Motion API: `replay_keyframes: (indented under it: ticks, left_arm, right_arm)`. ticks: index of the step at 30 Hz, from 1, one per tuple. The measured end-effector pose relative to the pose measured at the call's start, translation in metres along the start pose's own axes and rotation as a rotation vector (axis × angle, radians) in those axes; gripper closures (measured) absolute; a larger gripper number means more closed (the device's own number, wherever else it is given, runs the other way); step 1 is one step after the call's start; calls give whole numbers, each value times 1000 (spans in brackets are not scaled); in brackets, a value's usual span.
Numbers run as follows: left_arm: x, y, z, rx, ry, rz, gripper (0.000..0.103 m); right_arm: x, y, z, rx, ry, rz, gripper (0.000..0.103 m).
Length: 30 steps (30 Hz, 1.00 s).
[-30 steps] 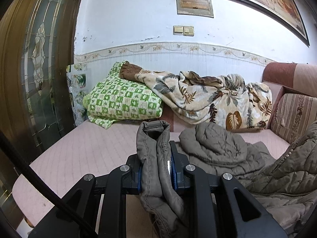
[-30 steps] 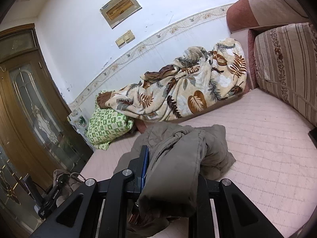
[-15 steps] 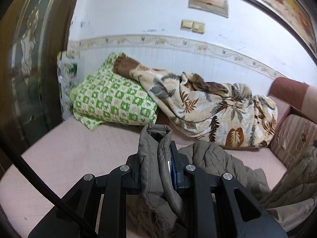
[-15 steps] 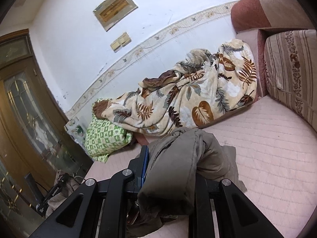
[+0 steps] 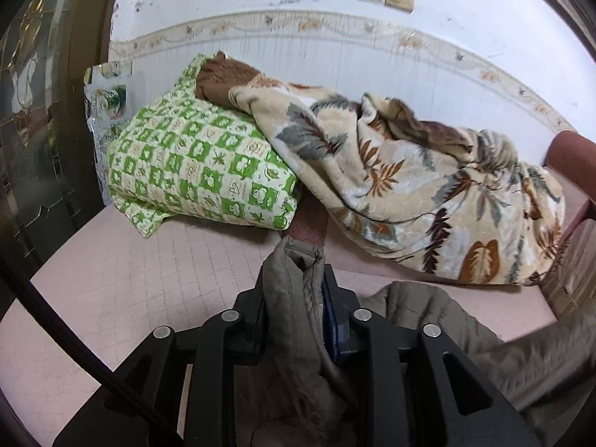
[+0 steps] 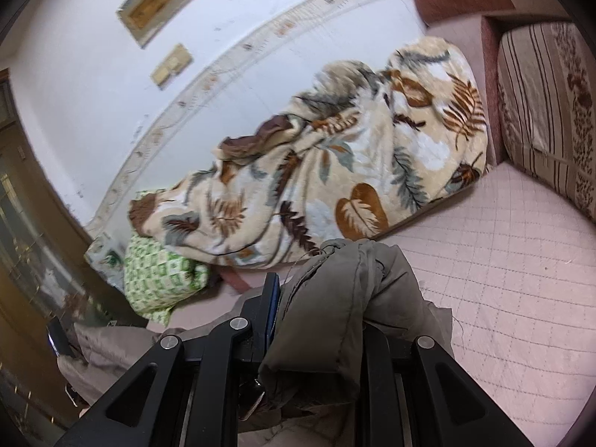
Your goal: Fold large clothes
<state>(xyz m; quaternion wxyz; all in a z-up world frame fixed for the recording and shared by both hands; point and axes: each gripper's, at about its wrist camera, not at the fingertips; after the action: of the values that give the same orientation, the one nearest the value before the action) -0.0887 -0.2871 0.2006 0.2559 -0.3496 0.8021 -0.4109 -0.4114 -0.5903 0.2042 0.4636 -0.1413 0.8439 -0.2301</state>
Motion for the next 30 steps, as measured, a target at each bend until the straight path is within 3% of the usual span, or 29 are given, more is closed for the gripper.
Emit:
replay_keyframes:
  ticks: [10,19,26,30]
  left_arm:
    - [-27,-2,50,-50,-70,-9,62]
    - [-48,3,59,-72,-89,-5,62]
    - [-52,3,53,-75,-96,-3,61]
    - [-69,-3,48,-88,-83,-54,57]
  right_arm:
    - [41,-14,80,-21,129,70,82]
    - [71,-15,119,-69,198,174,82]
    - [94,-29,119,-175,131,394,72]
    - [102,-40,102,-213,63,489,62]
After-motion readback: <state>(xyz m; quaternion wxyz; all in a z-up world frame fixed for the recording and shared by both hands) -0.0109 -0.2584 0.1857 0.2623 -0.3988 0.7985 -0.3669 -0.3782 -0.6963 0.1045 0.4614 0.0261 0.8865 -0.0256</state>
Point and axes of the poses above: each gripper's, at about its wrist camera, not at the fingertips, and z roughly the way its jaws point, x to its right, y to its underside, and after that the axes turned 15 degrees about z, right-handed
